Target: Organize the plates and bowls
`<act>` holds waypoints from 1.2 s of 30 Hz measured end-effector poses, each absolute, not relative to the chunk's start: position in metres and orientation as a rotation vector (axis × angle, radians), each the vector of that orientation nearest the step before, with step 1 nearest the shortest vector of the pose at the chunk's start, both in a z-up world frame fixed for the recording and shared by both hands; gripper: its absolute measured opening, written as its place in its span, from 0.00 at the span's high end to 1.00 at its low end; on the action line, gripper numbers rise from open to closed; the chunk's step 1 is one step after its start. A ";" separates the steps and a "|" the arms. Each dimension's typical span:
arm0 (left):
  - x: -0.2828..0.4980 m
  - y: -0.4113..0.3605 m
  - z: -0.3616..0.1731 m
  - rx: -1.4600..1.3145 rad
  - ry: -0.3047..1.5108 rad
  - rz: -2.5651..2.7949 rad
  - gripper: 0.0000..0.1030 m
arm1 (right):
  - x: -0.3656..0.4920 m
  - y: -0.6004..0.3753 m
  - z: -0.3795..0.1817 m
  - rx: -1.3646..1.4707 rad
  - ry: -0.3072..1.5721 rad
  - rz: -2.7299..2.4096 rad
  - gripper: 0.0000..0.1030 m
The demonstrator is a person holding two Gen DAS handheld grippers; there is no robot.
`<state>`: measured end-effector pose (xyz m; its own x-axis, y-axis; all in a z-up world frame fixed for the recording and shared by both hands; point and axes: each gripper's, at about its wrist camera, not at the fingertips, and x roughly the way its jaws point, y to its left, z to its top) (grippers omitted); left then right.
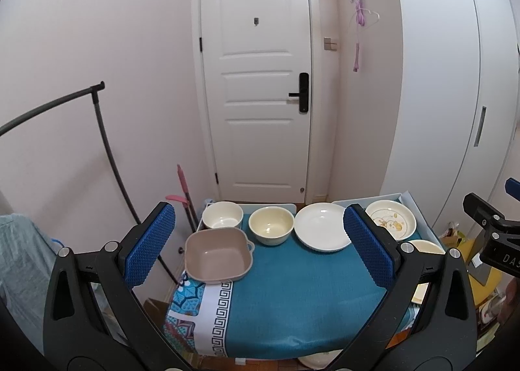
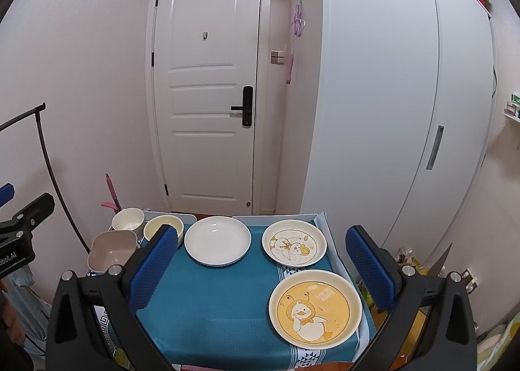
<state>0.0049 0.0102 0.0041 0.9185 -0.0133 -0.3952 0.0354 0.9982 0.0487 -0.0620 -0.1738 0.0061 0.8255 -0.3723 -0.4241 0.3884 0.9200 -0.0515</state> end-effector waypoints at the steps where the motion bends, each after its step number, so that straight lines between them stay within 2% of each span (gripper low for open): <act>1: 0.005 0.011 0.004 0.053 0.406 -0.026 0.00 | -0.062 -0.174 0.007 0.038 0.442 -0.405 0.00; 27: 0.005 0.013 0.008 0.075 0.360 -0.022 0.00 | -0.063 -0.175 0.006 0.043 0.438 -0.402 0.00; 36: 0.028 0.011 0.019 0.069 0.339 -0.090 0.00 | -0.057 -0.181 0.009 0.064 0.438 -0.420 0.00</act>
